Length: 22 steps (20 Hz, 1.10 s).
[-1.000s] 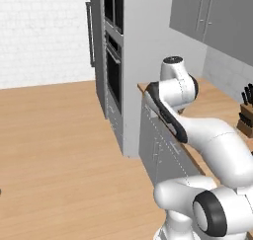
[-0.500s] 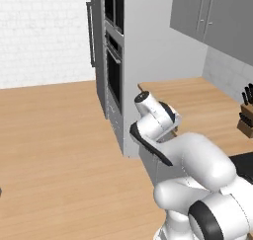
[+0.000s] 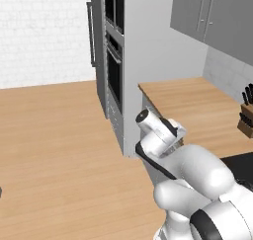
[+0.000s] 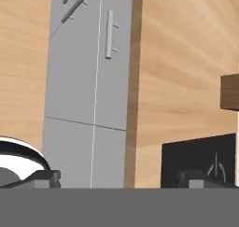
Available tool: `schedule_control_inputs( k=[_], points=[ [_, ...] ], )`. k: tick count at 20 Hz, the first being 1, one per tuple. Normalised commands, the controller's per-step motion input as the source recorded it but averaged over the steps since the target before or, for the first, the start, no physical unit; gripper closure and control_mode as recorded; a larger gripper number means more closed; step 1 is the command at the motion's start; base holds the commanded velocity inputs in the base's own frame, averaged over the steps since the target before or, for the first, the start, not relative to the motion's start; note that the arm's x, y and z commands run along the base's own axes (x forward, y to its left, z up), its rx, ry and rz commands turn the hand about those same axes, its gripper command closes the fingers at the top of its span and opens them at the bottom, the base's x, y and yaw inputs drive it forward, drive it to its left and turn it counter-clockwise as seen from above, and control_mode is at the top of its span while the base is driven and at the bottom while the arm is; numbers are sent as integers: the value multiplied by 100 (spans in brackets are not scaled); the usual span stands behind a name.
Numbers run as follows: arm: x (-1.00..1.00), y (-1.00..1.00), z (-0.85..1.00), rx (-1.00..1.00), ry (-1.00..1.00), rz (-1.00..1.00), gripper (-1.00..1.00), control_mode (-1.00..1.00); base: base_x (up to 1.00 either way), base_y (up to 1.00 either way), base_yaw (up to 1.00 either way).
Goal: Take a straw from the drawer in front and place it inside the glass cup on the dining counter.
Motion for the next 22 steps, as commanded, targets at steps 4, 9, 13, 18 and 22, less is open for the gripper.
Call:
schedule_control_inputs(
  k=[4,9,13,18,22],
  points=[
    [2,-18,-22,-11,4,0,-100,-100,0,0,0],
    [0,-24,-22,-6,5,0,-100,-100,0,0,0],
    [1,-23,-20,-4,2,0,-100,-100,0,0,0],
    [3,-19,-21,-6,4,0,-100,-100,0,0,0],
    [14,-1,-49,-15,0,0,-100,-100,0,0,0]
  ],
)
